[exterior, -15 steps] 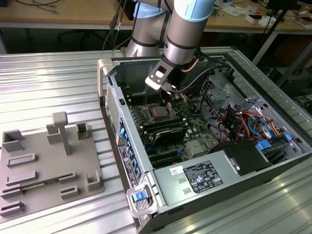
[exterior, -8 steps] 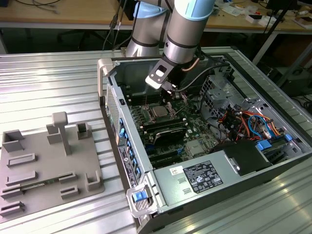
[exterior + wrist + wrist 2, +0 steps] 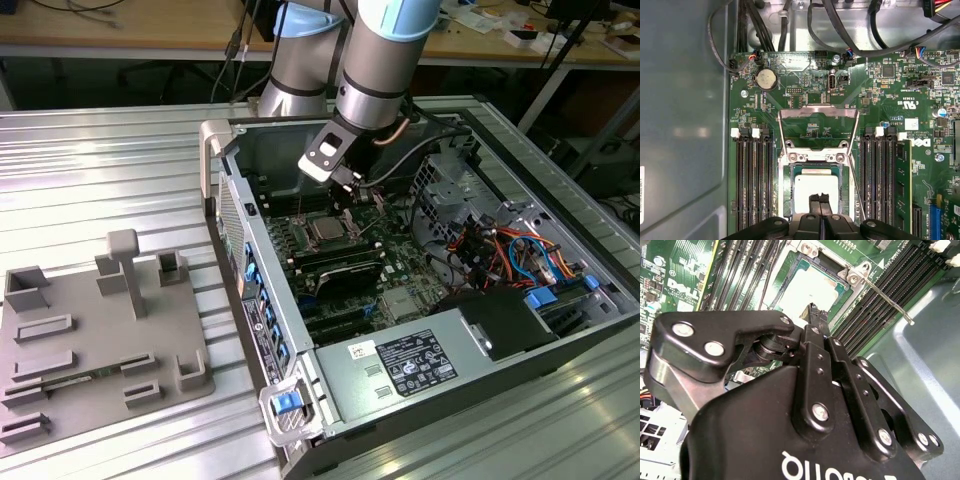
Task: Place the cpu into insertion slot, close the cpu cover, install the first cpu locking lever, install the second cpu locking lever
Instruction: 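Close the cpu cover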
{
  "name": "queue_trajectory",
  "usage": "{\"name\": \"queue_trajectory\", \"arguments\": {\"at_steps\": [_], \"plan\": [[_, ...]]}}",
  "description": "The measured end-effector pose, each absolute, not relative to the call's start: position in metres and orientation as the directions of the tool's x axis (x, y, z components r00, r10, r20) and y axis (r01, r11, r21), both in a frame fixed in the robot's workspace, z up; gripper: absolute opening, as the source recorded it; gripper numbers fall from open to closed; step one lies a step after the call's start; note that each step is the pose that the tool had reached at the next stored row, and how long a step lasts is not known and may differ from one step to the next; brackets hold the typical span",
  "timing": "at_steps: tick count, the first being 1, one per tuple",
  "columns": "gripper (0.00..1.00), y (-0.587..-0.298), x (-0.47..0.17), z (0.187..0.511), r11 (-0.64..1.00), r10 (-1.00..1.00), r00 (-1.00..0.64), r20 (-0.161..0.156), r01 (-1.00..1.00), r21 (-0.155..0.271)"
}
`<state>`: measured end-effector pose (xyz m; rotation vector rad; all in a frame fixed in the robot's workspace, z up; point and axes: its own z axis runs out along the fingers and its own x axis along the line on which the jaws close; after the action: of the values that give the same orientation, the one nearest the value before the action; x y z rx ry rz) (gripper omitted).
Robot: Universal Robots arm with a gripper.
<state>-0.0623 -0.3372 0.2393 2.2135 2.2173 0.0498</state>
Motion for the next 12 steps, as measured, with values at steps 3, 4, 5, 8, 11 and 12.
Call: {"name": "queue_trajectory", "arguments": {"at_steps": [3, 4, 5, 8, 11, 12], "plan": [[0.11, -0.3372, -0.0623, 0.2420, 0.002, 1.000, -0.002, 0.017, 1.000, 0.028], [0.11, -0.3371, -0.0623, 0.2425, 0.001, 1.000, -0.002, 0.017, 1.000, 0.028], [0.11, -0.3371, -0.0623, 0.2432, 0.002, 1.000, -0.002, 0.017, 1.000, 0.028], [0.11, -0.3372, -0.0623, 0.2451, 0.001, 1.000, -0.002, 0.017, 1.000, 0.028], [0.11, -0.3372, -0.0623, 0.2454, 0.001, 1.000, -0.002, 0.017, 1.000, 0.028], [0.11, -0.3372, -0.0623, 0.2454, 0.001, 1.000, -0.002, 0.017, 1.000, 0.028]]}}
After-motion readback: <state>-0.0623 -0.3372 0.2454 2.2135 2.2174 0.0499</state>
